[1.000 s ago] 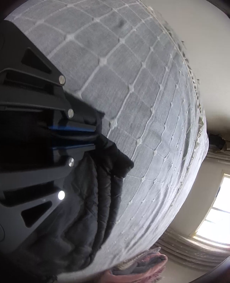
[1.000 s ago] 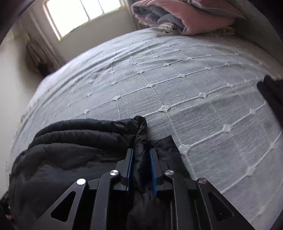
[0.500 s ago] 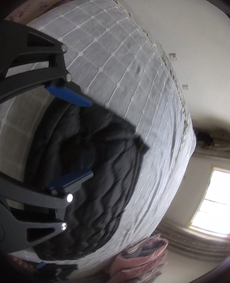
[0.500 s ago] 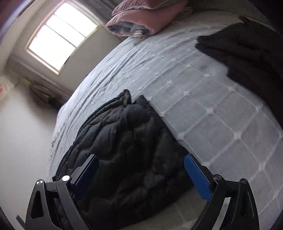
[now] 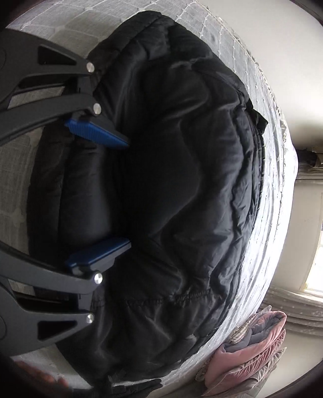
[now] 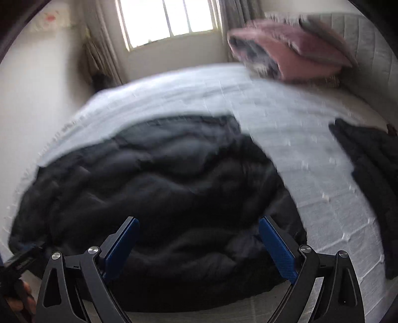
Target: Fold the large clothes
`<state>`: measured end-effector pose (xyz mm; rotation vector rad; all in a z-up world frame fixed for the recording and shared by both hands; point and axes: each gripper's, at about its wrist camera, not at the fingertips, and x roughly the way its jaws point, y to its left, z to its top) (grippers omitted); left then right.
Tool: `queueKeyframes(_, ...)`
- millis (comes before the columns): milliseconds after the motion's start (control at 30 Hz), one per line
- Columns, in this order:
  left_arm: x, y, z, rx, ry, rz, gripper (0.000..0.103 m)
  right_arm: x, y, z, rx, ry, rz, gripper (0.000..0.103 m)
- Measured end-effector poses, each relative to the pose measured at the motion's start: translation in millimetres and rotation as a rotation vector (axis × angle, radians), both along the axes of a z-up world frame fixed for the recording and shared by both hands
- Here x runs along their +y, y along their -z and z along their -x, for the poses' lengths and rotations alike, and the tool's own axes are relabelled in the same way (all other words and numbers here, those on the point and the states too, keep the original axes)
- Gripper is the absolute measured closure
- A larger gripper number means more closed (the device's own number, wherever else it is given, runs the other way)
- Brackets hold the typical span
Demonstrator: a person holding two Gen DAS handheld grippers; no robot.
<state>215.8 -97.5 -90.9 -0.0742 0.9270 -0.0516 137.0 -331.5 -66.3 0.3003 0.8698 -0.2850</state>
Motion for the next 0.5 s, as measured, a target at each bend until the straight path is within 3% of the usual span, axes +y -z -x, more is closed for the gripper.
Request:
queueKeyframes(33,0.2,-0.4,-1.4,0.0,0.004,0.005,0.029,-8.9,17.3,-6.7,0.053,0.011,-0.05,0.006)
queueKeyframes(100,0.1,-1.3,-2.5,0.0,0.007,0.002,0.029,-19.1,35.7,-15.0,0.058,0.003,-0.104,0.005)
queueKeyframes(200,6.1,-7.0,-2.6,0.008,0.008,0.015,0.029,-12.0,37.3,-19.5,0.082,-0.012,-0.051,0.005)
queueKeyframes(300,14.3,-17.9,4.9,0.001,0.006,0.047,0.029,-12.7,32.0,-16.4,0.088,0.007,-0.068,0.005)
queueKeyframes(400,12.2,-33.3,7.7,-0.028,0.028,0.038,0.029,-23.2,11.2,-7.1,0.023,0.054,-0.125,0.005)
queueKeyframes(500,-6.6,-47.9,6.1,-0.07,0.093,-0.043,0.029,-28.2,-9.1,4.4,-0.078,0.052,-0.191,0.005)
